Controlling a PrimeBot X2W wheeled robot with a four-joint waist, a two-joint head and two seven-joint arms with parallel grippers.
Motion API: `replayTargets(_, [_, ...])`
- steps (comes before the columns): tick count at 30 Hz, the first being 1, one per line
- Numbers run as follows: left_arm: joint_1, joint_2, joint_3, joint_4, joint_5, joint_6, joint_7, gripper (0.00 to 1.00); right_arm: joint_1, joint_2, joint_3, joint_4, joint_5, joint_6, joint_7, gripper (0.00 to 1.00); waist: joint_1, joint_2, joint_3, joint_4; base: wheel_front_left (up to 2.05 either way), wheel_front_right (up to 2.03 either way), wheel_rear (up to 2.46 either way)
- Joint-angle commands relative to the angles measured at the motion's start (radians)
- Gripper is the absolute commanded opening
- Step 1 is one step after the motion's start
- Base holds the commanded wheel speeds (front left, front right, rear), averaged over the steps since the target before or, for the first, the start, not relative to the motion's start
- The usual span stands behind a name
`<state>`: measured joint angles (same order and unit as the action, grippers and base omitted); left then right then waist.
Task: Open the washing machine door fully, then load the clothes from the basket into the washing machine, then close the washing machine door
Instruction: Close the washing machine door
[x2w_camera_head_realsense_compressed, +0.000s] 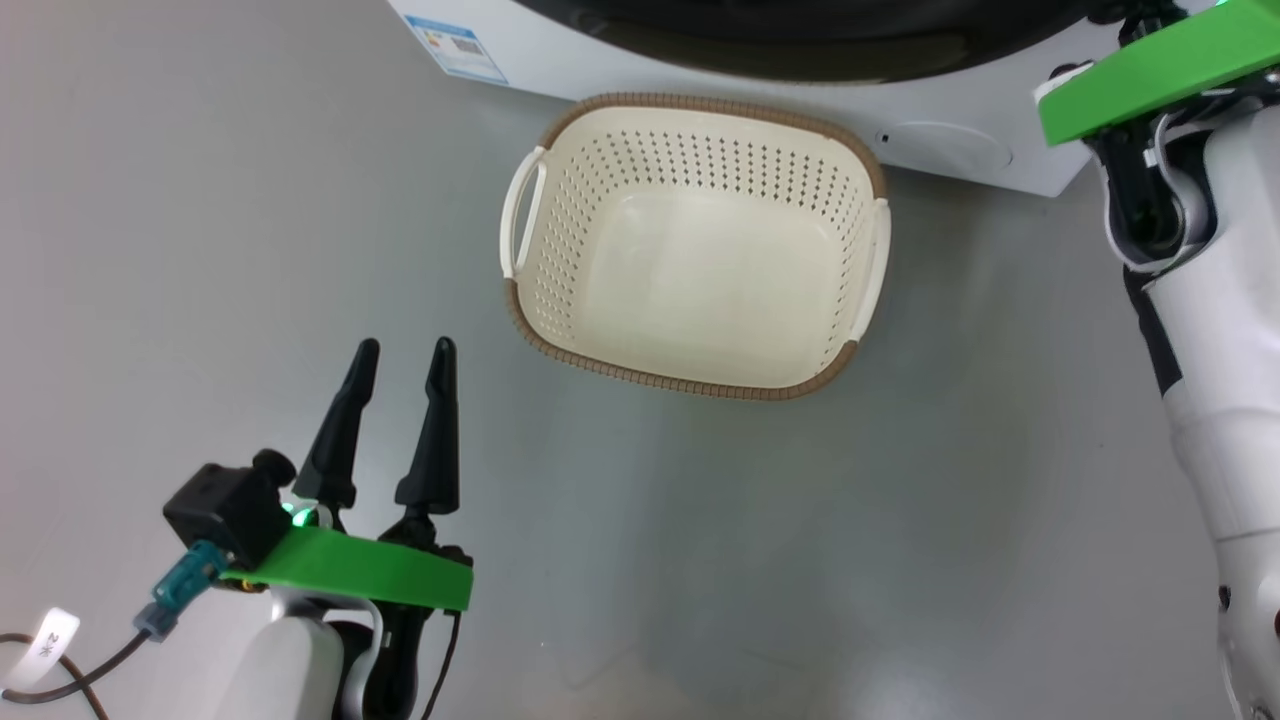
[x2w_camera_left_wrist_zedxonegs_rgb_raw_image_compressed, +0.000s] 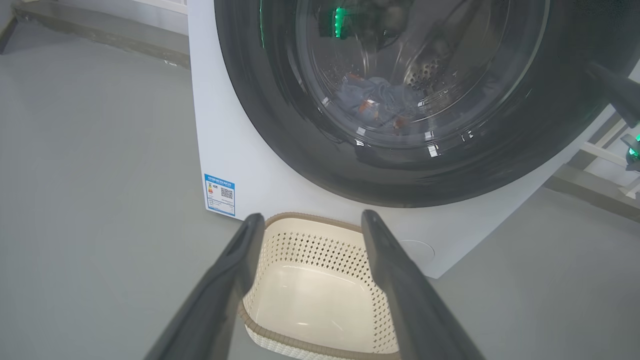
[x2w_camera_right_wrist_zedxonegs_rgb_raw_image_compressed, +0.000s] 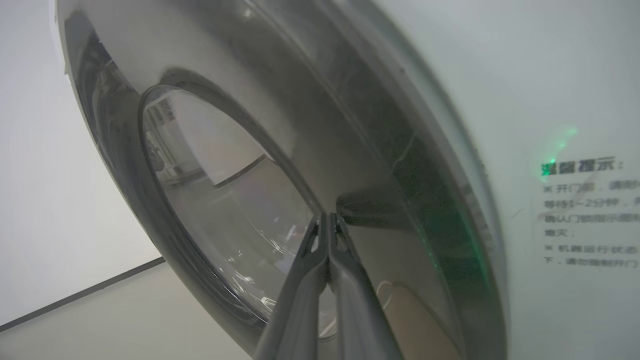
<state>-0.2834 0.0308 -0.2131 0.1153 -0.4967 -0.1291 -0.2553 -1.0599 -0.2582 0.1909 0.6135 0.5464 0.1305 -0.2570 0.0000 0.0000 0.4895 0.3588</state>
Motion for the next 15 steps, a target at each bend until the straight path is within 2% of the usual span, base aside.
replayTargets(1, [-0.008,0.019,0.035,-0.013,0.010,-0.002,-0.006,1.00,0.020,0.015,0.015,-0.028,0.003,0.000,-0.005,0.00,0.0000,0.0000,-0.009,-0.005,0.00,0.00,0.00])
replayTargets(5, [0.001,0.019,0.046,0.004,0.022,-0.002,-0.006,1.00,0.073,0.010,0.058,-0.036,0.019,0.000,-0.005,0.00,0.0000,0.0000,-0.032,-0.018,0.00,0.00,0.00])
replayTargets(6, [0.003,0.019,0.051,0.008,0.026,-0.002,-0.006,1.00,0.084,0.008,0.066,-0.038,0.023,0.000,-0.005,0.21,0.0000,0.0000,-0.037,-0.022,0.00,0.00,0.00])
replayTargets(7, [0.005,0.019,0.055,0.012,0.030,-0.002,-0.006,1.00,0.096,0.007,0.073,-0.041,0.026,0.000,-0.005,0.37,0.0000,0.0000,-0.042,-0.027,0.00,0.00,0.00])
replayTargets(8, [0.006,0.019,0.059,0.015,0.034,-0.002,-0.006,1.00,0.109,0.005,0.082,-0.043,0.028,0.000,-0.005,0.47,0.0000,0.0000,-0.049,-0.031,0.00,0.00,0.00])
replayTargets(9, [0.008,0.019,0.063,0.019,0.039,-0.002,-0.006,1.00,0.121,0.005,0.089,-0.046,0.030,0.000,-0.005,0.78,0.0000,0.0000,-0.054,-0.036,0.00,0.00,0.00])
replayTargets(10, [0.009,0.019,0.067,0.023,0.045,-0.002,-0.006,1.00,0.133,0.005,0.096,-0.049,0.031,0.000,-0.005,1.00,0.0000,0.0000,-0.059,-0.040,0.00,0.00,0.00])
replayTargets(15, [0.012,0.019,0.087,0.040,0.070,-0.002,-0.006,1.00,0.193,0.000,0.116,-0.063,0.038,0.000,-0.005,1.00,0.0000,0.0000,-0.088,-0.064,0.00,0.00,0.00])
